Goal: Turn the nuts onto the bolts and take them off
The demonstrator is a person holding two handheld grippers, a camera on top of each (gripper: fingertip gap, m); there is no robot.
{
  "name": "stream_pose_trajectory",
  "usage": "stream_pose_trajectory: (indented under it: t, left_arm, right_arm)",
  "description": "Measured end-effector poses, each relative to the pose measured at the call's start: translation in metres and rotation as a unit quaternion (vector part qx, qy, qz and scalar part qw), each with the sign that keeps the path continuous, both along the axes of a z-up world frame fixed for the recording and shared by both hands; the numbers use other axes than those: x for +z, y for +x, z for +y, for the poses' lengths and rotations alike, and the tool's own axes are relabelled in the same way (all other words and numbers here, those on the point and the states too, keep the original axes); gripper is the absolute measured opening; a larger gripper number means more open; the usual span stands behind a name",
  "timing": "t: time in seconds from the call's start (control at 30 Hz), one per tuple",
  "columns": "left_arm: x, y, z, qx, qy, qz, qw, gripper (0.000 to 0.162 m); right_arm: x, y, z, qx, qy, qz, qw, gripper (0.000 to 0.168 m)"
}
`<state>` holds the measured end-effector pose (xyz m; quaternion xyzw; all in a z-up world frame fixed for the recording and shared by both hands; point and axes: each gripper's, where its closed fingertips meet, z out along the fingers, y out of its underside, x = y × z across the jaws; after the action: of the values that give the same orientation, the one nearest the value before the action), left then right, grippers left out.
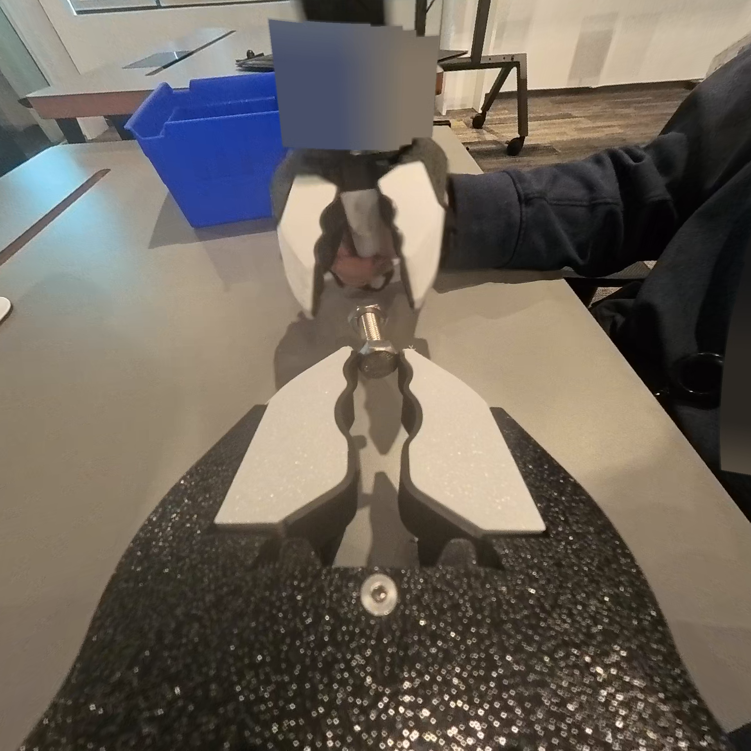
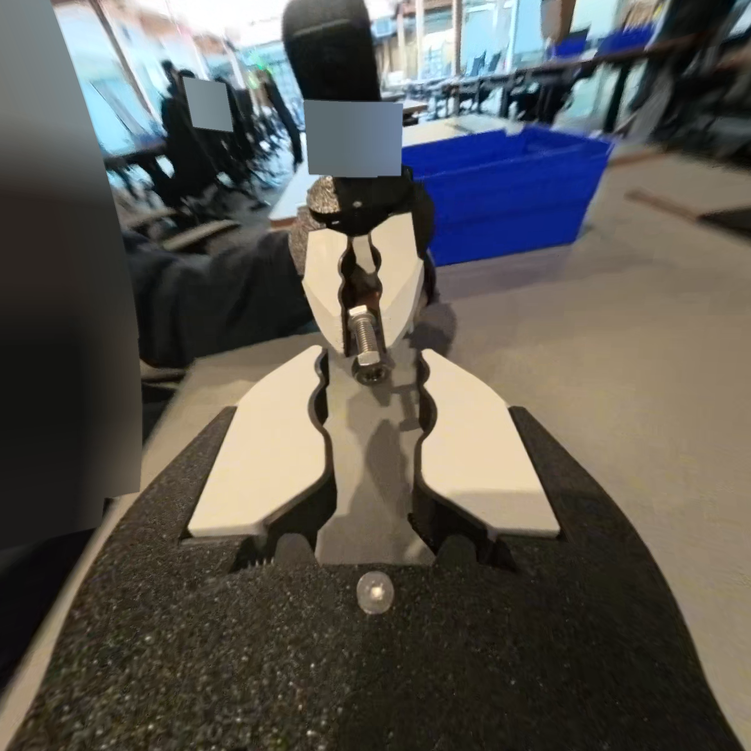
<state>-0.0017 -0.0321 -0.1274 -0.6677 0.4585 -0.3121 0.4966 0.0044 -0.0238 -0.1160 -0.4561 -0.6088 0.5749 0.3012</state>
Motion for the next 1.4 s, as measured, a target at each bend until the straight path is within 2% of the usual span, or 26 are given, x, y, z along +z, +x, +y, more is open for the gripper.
stream_pose_trajectory:
  t: [0.07,0.13,0.4,0.47,0.53,0.6,0.67,0.83,0.97,1.07,1.3,1.4]
  left_arm:
    - [0.001,0.000,0.000,0.000,0.003,-0.001,1.000,0.018]
    - [0.001,0.001,0.000,0.000,0.005,0.000,1.000,0.018]
    - [0.001,0.004,-0.001,-0.003,0.008,0.001,1.000,0.019]
    - [0.000,0.002,0.000,-0.001,0.004,0.001,1.000,0.018]
    - [0.000,0.000,0.001,0.004,0.003,0.000,1.000,0.018]
    - [-0.001,-0.001,0.002,0.006,-0.001,-0.001,1.000,0.018]
    - [0.000,-0.001,0.002,0.006,-0.003,-0.004,1.000,0.018]
    - [0.000,-0.004,0.002,0.007,-0.021,-0.016,1.000,0.018]
    - [-0.007,-0.008,0.005,0.017,-0.041,-0.009,0.999,0.018]
    - [-0.008,-0.010,0.006,0.017,-0.052,-0.020,0.998,0.018]
    - [-0.002,-0.010,0.007,0.015,-0.052,-0.041,0.998,0.018]
    - [0.002,-0.010,0.007,0.012,-0.064,-0.060,0.996,0.018]
  right_arm:
    - [-0.002,0.002,-0.003,0.026,-0.082,-0.034,0.996,0.035]
    - [-0.003,0.003,-0.006,0.044,-0.123,-0.051,0.990,0.032]
    - [-0.005,0.004,-0.003,0.042,-0.146,-0.069,0.986,0.018]
    - [-0.005,0.002,-0.002,0.030,-0.097,-0.051,0.994,0.018]
    - [-0.005,0.000,0.001,0.007,0.015,-0.004,1.000,0.018]
    - [-0.004,-0.001,0.002,-0.011,0.140,0.045,0.989,0.017]
    - [-0.002,-0.002,0.003,-0.026,0.245,0.087,0.965,0.017]
    - [-0.001,-0.004,0.004,-0.053,0.382,0.115,0.915,0.018]
    - [-0.010,-0.008,0.009,-0.078,0.528,0.093,0.840,0.018]
    - [-0.009,-0.010,0.011,-0.092,0.585,0.094,0.800,0.018]
    - [-0.002,-0.010,0.011,-0.109,0.612,0.111,0.775,0.018]
    - [0.003,-0.010,0.011,-0.121,0.649,0.119,0.741,0.018]
